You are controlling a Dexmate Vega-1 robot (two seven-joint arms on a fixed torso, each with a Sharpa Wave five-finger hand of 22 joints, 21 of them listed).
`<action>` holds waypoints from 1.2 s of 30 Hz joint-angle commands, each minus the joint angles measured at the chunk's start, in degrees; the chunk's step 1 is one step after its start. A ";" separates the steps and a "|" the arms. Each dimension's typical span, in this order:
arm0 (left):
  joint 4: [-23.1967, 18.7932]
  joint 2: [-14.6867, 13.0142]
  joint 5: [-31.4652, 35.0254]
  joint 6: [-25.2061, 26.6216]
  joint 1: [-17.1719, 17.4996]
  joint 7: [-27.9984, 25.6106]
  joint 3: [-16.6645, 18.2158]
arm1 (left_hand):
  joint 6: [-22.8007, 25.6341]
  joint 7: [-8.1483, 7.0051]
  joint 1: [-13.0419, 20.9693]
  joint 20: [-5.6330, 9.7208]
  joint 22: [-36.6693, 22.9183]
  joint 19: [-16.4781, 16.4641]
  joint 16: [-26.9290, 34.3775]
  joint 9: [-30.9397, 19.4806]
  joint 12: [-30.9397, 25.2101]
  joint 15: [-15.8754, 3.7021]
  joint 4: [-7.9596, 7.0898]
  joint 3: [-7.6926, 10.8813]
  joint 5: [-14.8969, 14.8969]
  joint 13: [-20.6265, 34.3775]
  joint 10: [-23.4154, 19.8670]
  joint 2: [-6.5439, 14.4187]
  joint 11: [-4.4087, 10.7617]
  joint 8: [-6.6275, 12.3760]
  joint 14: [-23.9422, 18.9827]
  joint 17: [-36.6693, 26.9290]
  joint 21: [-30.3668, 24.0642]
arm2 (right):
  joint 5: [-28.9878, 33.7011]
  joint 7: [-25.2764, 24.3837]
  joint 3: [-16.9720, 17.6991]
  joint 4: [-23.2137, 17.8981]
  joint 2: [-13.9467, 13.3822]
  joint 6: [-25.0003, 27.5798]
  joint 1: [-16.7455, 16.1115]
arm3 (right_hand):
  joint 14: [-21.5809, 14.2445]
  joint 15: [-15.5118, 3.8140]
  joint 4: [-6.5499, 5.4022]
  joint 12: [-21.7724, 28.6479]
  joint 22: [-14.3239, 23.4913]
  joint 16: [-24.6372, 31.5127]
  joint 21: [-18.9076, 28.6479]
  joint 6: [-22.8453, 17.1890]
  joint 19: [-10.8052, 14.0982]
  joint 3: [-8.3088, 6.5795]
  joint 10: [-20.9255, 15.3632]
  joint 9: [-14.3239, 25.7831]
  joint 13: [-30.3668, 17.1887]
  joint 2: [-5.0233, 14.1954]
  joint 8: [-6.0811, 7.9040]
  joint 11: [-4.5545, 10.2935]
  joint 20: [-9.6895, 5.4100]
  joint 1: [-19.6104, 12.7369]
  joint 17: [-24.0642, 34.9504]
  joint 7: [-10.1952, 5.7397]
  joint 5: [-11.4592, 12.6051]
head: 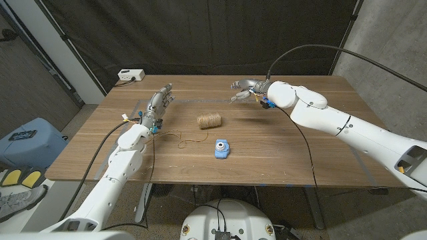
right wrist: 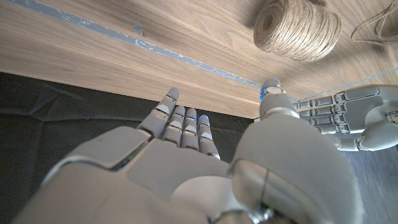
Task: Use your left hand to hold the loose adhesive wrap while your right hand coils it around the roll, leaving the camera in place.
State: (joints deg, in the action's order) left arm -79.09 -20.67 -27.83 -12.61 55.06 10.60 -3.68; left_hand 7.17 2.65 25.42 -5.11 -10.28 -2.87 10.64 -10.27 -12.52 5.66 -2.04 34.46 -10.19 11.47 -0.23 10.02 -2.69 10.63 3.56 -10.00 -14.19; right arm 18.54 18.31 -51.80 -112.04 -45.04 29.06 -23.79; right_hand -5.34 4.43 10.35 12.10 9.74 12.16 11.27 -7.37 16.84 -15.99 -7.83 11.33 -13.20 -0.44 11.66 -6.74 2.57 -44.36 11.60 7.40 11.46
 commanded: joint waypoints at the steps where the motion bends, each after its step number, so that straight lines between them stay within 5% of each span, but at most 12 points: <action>1: -0.23 0.26 -0.27 0.12 0.54 -0.18 0.10 | 0.87 0.12 -0.74 -0.55 -0.08 -0.35 -0.02 -0.20 -0.34 0.41 0.15 0.21 -0.29 0.09 -0.25 0.03 -0.54 0.38 -0.38 -0.16 0.07 | 3.84 3.60 -3.01 -0.87 0.24 -0.35 2.52 | -0.21 -0.39 -0.04 0.48 0.28 0.19 0.12 0.05 -0.10 -0.50 0.04 0.26 -0.15 0.01 0.22 0.17 0.19 -0.86 0.24 -0.01 0.25; 15: -0.77 0.44 -0.05 0.23 1.02 -0.63 0.05 | 1.21 0.28 -0.90 -0.64 -0.10 -0.54 -0.01 -0.21 -0.29 0.32 0.22 0.35 -0.30 0.10 -0.23 0.06 -0.27 0.41 -0.50 -0.16 0.18 | 6.31 4.88 -4.79 1.24 1.12 -6.55 4.10 | -0.68 -1.18 -0.19 0.75 0.33 0.44 0.09 -0.28 -0.23 -0.87 -0.40 0.36 -0.42 -0.61 0.48 0.68 0.45 -1.87 0.53 -0.35 0.12; 36: -0.40 1.15 -0.14 -0.15 1.50 -1.82 0.73 | 1.51 0.39 -1.56 -0.63 -0.12 -0.60 0.05 -0.22 -0.29 0.37 -0.20 0.30 -0.22 0.11 -0.35 0.09 -0.25 0.39 -0.50 -0.34 0.38 | 9.79 8.94 -7.72 3.43 4.50 -6.68 6.41 | -0.98 -0.87 -0.10 1.10 0.35 0.59 0.12 -1.02 -0.14 -1.54 -1.08 0.46 -0.81 -1.59 0.85 0.21 0.67 -3.85 0.84 0.04 0.06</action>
State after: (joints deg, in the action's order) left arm -79.68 -19.79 -27.93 -12.51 56.24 9.36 -3.36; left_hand 7.99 2.86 24.49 -5.42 -10.27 -3.18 10.64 -10.27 -12.52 5.84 -1.82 34.69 -10.19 11.47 -0.40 10.01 -2.87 10.63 3.38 -9.99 -13.98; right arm 26.66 25.82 -58.19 -109.62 -42.03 22.43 -18.32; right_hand -6.09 3.68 10.34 12.99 10.02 12.55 11.27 -7.90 16.53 -17.08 -8.58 11.60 -13.73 -1.94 12.32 -6.41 2.87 -47.37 12.14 7.48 11.46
